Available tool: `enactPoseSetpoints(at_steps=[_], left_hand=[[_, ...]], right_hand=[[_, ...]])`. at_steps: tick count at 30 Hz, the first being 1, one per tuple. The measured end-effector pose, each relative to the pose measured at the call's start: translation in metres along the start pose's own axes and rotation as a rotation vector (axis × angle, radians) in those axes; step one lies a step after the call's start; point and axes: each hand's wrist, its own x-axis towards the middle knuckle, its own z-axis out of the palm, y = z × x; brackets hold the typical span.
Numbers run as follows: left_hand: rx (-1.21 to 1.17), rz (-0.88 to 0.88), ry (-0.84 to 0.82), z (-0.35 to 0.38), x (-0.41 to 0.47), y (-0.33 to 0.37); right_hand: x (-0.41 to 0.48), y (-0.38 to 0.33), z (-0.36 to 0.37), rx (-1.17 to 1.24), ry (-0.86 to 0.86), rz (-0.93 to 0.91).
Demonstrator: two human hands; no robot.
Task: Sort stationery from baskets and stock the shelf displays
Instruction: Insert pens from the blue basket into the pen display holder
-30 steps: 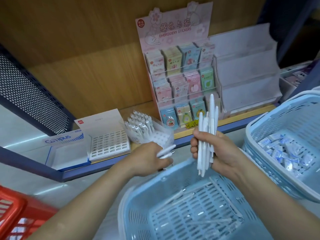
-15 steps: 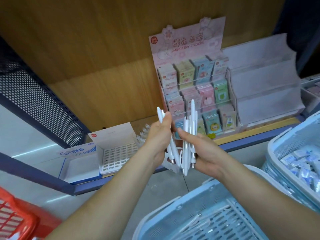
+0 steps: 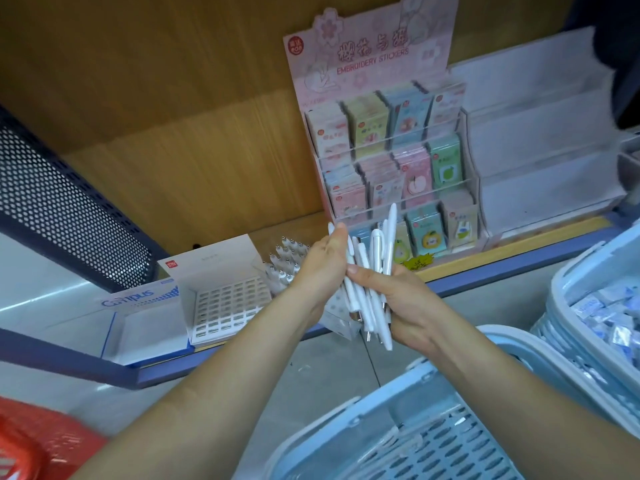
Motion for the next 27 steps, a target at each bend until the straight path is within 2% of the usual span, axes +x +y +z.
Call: enactPoseSetpoints(at_steps=[7, 10, 14, 16, 18, 20, 22, 27], left_hand=[[0.066, 0.024, -0.172, -0.015, -0.020, -0.011], [0.031, 0.039, -0.229, -0.018, -0.026, -0.021], [0.066, 0.152, -0.067, -0.032, -0.025, -0.016], [0.214, 0.278, 0.082, -0.053, -0.022, -0.009], [0.483, 0.412, 0.177, -0.080, -0.019, -0.001], [0.735, 0.492, 0.194, -0.104, -0.017, 0.004], [0.873, 0.519, 0.183, -0.116, -0.015, 0.001], [0.971, 0.554, 0.209, -0.114, -0.014, -0.002]], right_hand=[[0.009, -0.001, -0.005, 0.070, 0.187, -0.127], [0.012, 0.001, -0.007, 0.063, 0.182, -0.117], [0.014, 0.003, -0.011, 0.044, 0.226, -0.100], [0.017, 0.003, -0.016, 0.028, 0.301, -0.091], [0.018, 0.003, -0.018, 0.037, 0.340, -0.082], [0.017, 0.003, -0.018, 0.044, 0.321, -0.079], [0.016, 0.005, -0.015, 0.035, 0.279, -0.082], [0.019, -0.002, -0.011, -0.127, 0.246, -0.090]])
